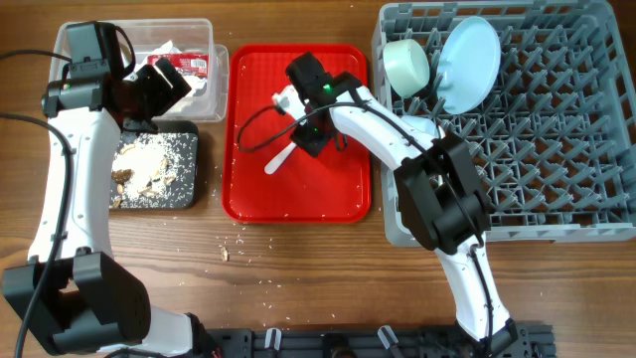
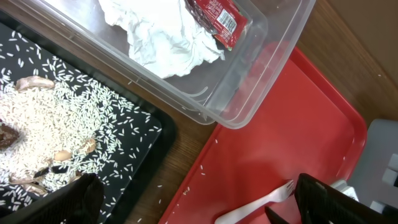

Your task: Sort waste into correct bins and load items into the dishwasher rack

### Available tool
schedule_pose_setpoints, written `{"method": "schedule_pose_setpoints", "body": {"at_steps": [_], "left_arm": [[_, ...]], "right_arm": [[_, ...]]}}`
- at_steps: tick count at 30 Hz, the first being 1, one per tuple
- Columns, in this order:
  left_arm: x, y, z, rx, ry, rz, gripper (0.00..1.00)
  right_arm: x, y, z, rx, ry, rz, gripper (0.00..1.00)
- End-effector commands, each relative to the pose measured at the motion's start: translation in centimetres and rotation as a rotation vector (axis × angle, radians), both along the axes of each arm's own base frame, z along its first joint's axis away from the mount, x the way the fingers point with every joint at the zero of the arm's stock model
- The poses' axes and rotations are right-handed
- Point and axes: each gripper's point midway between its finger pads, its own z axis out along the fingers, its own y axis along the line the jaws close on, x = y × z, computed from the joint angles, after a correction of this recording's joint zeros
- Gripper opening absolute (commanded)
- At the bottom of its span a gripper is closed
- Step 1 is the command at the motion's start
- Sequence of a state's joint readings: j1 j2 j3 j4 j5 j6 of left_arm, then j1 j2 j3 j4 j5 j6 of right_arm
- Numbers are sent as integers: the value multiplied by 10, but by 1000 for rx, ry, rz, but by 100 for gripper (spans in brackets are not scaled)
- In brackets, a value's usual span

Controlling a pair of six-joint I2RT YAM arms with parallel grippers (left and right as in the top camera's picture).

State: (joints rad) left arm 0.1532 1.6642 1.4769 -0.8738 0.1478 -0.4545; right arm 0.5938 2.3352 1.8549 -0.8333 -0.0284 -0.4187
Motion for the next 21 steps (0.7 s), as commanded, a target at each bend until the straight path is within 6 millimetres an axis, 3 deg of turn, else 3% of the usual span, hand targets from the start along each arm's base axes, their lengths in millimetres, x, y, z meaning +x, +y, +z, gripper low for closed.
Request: {"method": "schedule_pose_setpoints", "body": {"at_steps": [1,5,9,16,21], "left_arm": [[3,0,5,-5,-15,-4,100],[3,0,5,-5,-15,-4,100],[3,0,5,-5,-15,-4,100],[3,0,5,-5,-15,-4,100],[3,0,5,-5,-15,-4,100]], "right_arm": [[14,-3,23,-93,-131,344,66],[21,4,26,-92,-192,518,70],[25,26,28,24,-247,631,73],[24,25,-1,29,-209,628,68],[38,28,5,84,-231,471,59]]}}
